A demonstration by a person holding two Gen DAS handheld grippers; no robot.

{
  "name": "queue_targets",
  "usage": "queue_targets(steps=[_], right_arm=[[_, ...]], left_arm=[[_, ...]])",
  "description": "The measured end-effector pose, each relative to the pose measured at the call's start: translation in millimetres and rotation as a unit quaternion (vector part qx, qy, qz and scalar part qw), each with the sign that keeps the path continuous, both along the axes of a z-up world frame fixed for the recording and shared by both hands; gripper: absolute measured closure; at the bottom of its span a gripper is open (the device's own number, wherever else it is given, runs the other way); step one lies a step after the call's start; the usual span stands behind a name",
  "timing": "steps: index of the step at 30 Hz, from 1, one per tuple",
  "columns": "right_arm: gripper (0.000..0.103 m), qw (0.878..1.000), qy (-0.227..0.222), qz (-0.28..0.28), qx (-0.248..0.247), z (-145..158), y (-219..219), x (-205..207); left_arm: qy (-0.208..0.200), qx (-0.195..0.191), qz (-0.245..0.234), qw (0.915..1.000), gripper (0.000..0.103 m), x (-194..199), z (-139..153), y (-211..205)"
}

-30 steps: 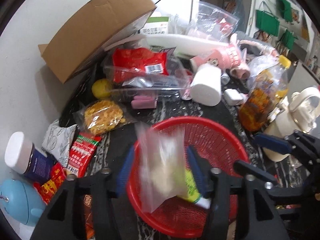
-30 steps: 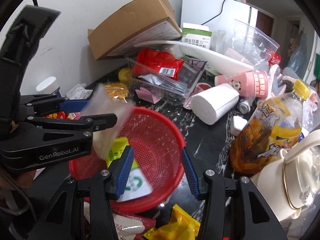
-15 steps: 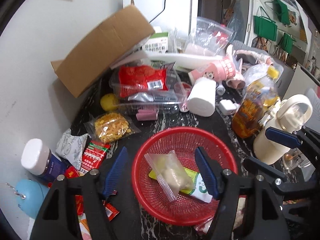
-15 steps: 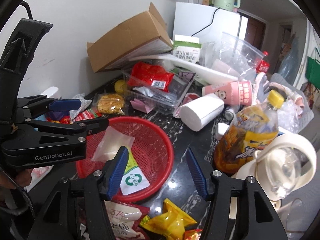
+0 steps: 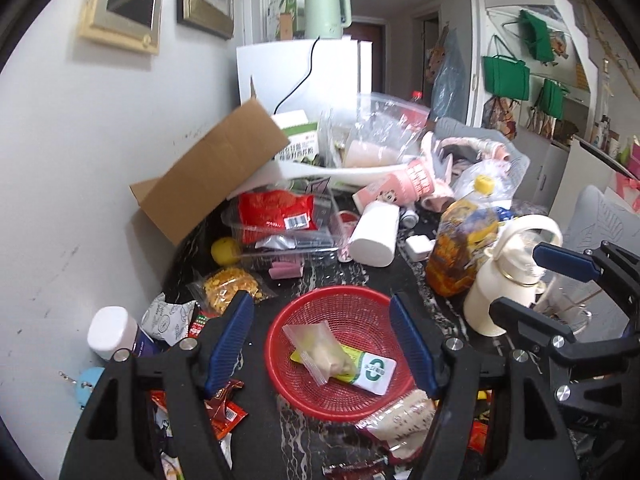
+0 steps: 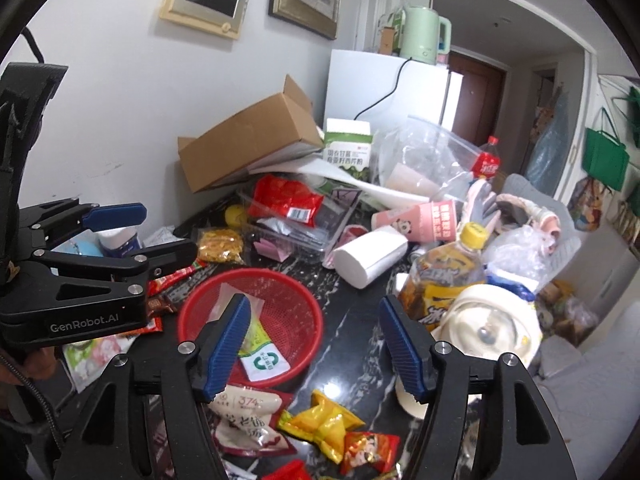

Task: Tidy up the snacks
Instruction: 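Withdraw both tools from the basket toward the remaining snack packets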

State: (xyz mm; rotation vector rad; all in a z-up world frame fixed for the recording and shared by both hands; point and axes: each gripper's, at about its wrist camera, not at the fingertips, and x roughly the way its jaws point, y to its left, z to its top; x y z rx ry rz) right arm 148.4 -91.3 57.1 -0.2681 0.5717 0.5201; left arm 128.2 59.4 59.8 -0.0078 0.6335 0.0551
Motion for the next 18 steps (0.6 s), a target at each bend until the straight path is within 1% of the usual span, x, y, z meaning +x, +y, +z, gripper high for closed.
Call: queue_targets(steps=[4, 9, 15, 18], right_arm=[[0.030, 1.000, -0.016, -0.009, 0.005, 12.4, -11.3, -16.9], [0.029, 0.999, -0.022, -0.021, 0.010, 22.7, -25.2, -39.3], [0.026, 0.999, -0.027, -0.036, 0.012, 24.9, -40.0, -65.3], [0.025, 0.999, -0.024, -0.044, 0.012, 22.4, -46.9, -79.4]], left_arm=[[-0.012, 0.002, -0.009, 0.9999, 0.033, -18.4, 11.5, -9.1], [-0.019, 0.000, -0.023, 0.9995, 0.033, -40.4, 19.3, -21.1], [-0.025, -0.001, -0.041, 0.9988, 0.033, -70.0, 22.7, -36.4], [-0.024, -0.002, -0.053, 0.9983, 0.033, -81.1, 20.3, -42.7]])
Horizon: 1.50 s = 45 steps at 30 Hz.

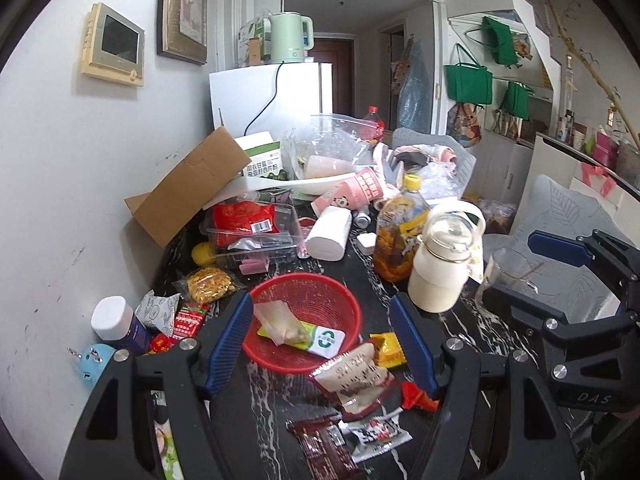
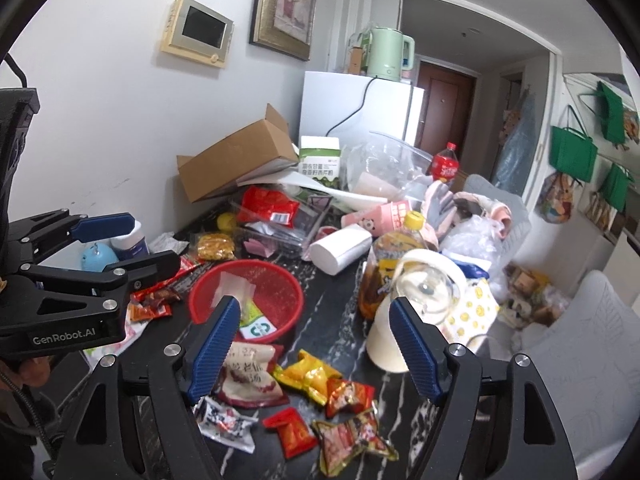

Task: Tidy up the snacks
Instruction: 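Withdraw both tools from the basket toward the remaining snack packets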

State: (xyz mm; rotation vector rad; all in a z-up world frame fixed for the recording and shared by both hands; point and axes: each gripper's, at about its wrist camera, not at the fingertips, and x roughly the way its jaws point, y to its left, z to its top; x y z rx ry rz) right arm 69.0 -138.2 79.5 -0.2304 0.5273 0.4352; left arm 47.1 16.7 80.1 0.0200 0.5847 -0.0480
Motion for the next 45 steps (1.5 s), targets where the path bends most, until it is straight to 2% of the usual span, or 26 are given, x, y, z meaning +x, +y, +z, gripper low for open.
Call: queue_targets(steps=[7, 12, 32, 45], right_arm=[[0.025, 1.000, 0.010, -0.009, -0.005, -13.9, -8.7, -22.5], [0.025, 1.000, 0.022, -0.014, -0.008, -27.3, -10.2, -33.0], [0.025, 0.996, 0.088, -0.003, -0.004, -100.5, -1.1, -58.1], [0.025, 0.990, 0.139, 0.007, 0.001, -140.4, 6.1, -46.2]], left_arm=[[0.010, -0.010, -0.033, 0.9994, 0.033, -21.9, -13.3, -9.1], [0.027, -0.017, -0.040, 0.9987, 0.033, -30.2, -28.5, -12.2], [0.109, -0.029, -0.036, 0.9930, 0.033, -45.9, -106.9, -6.9], [0.167, -0.045, -0.013, 0.9849, 0.033, -33.9, -156.2, 5.5]])
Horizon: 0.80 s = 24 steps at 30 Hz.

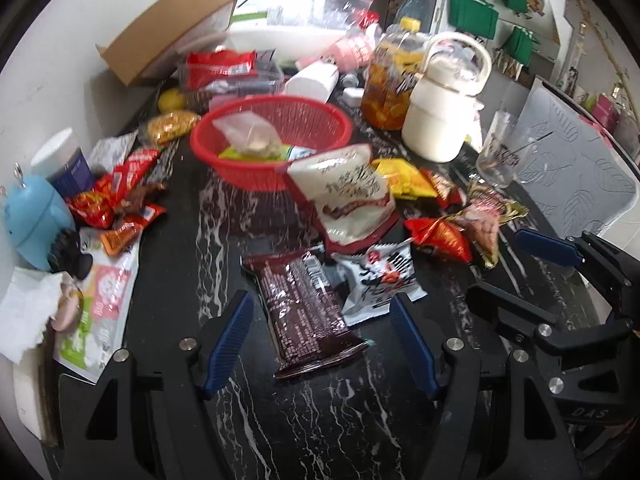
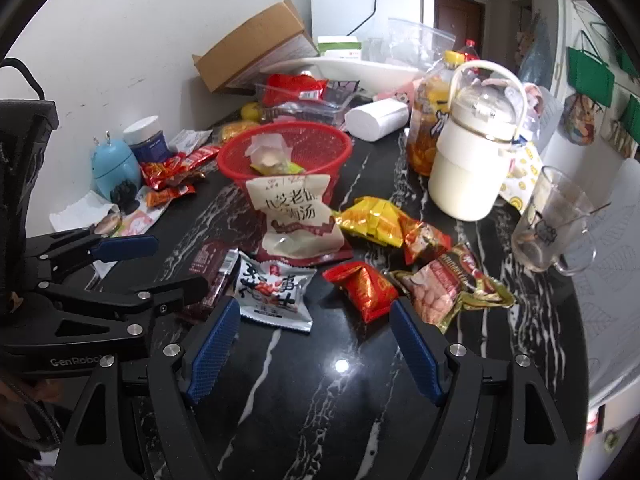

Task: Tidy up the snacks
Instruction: 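Withdraw both tools from the basket toward the remaining snack packets, then grasp the brown chocolate packet with the left tool while the right tool grasps the white-red packet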

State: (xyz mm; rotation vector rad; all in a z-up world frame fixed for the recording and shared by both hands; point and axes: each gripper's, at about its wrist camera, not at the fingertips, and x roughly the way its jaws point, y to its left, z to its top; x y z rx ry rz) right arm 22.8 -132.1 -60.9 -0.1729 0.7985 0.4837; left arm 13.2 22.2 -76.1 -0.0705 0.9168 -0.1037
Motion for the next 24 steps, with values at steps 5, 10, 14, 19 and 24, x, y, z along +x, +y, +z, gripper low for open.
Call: queue_targets(steps=[5, 10, 14, 19, 24], right_arm=[[0.025, 1.000, 0.017, 0.004, -0.002, -12.3, 2.6, 8.4], [0.025, 0.999, 0.032, 0.010, 0.001, -19.9, 6.3, 19.2], [0.025, 0.999, 0.046, 0.015, 0.006, -25.0, 11.8, 27.8], [0.021, 0.998, 0.052, 0.020, 0.001, -29.3, 18.3, 34.9], [0.020, 0.998, 0.064, 0.028, 0.006, -34.0, 26.9, 41.7]], left_arm=[[0.016, 0.002, 0.009, 0.9998, 0.033, 10.8, -13.1, 2.6], [0.035, 0.002, 0.019, 0.9992, 0.033, 23.3, -25.6, 7.3], [0.049, -0.007, 0.023, 0.9985, 0.033, 31.8, -32.6, 9.4], [0.058, -0.003, 0.030, 0.9979, 0.033, 37.4, -41.4, 16.2], [0.057, -0.025, 0.041, 0.9972, 0.049, 34.1, -44.5, 30.6]])
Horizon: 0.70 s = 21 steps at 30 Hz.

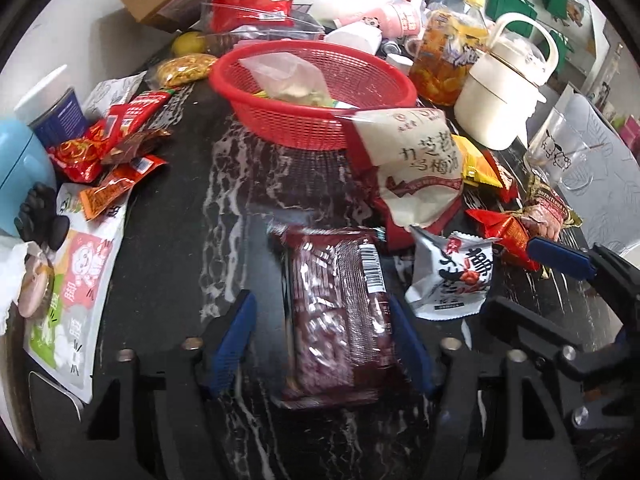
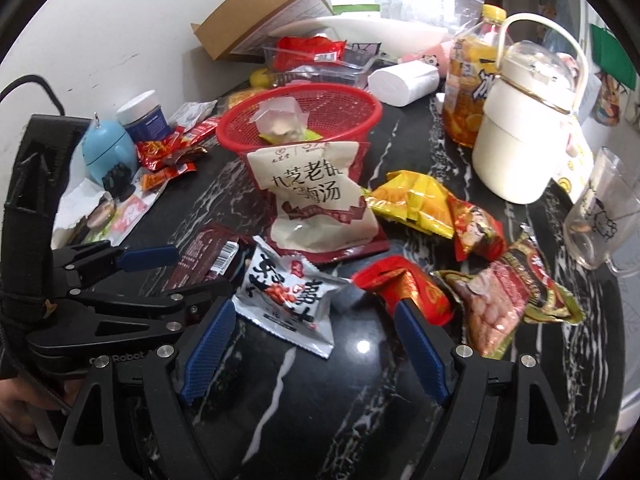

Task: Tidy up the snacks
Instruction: 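Grasp the brown chocolate packet with the left tool while the right tool grasps the white-red packet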

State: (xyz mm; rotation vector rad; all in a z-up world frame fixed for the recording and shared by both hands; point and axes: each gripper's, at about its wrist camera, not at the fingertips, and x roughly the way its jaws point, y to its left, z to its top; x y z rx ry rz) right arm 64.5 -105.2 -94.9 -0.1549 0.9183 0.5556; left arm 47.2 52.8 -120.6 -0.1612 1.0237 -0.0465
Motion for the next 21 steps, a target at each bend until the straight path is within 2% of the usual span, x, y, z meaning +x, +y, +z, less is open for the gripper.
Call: queue_targets(steps=[2, 11, 17, 20, 21], right_arm=[[0.020, 1.000, 0.005, 0.002, 0.001, -1.8, 3.9, 2.2], [0.020, 0.999, 0.040, -0.009, 0.009, -14.9, 21.7, 15.7], [0.020, 0.999, 0.034, -0.025, -0.007, -22.8, 28.3, 22.3], [0.026, 0.999, 0.039, -0.027, -0.011, -27.3, 28.5, 24.0], [0.034, 0.999, 0.043, -0.026, -0.008, -28.7, 28.2, 24.3]], left_arm=[[0.003, 0.001, 0.005, 1.0000, 0.053, -0.4, -0.3, 3.6], [-0.001, 0.004, 0.021, 0.9998, 0.054, -4.9, -0.5, 17.5], [-0.001, 0.005, 0.026, 0.9996, 0.054, -5.6, -0.8, 21.3], [-0.002, 0.003, 0.028, 0.9996, 0.054, -5.8, -0.8, 21.9], [-0.002, 0.003, 0.028, 0.9996, 0.054, -6.0, -0.8, 21.9]])
